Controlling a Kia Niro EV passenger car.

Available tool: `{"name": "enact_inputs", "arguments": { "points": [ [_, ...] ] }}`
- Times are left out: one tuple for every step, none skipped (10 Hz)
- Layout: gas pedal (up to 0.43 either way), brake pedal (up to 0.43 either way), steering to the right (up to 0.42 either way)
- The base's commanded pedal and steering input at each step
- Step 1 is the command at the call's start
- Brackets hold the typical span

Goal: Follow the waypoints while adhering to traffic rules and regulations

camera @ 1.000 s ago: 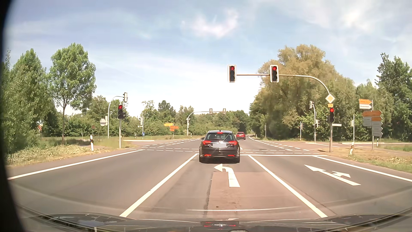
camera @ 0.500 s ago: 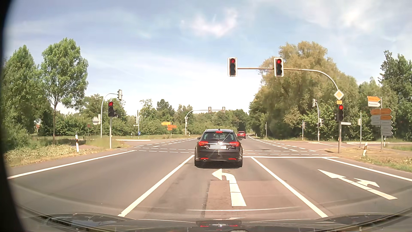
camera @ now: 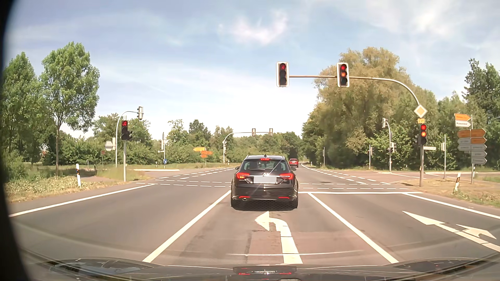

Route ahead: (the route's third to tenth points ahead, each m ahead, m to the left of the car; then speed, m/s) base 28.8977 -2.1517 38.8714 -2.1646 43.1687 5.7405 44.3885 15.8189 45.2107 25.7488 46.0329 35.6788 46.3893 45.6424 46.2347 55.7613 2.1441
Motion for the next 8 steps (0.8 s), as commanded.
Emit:
{"name": "enact_inputs", "arguments": {
  "points": [
    [0.0, 0.0, 0.004],
    [0.0, 0.0, 0.004],
    [0.0, 0.0, 0.005],
    [0.0, 0.0, 0.005],
    [0.0, 0.0, 0.005],
    [0.0, 0.0, 0.005],
    [0.0, 0.0, 0.004],
    [0.0, 0.0, 0.005]
  ]
}}
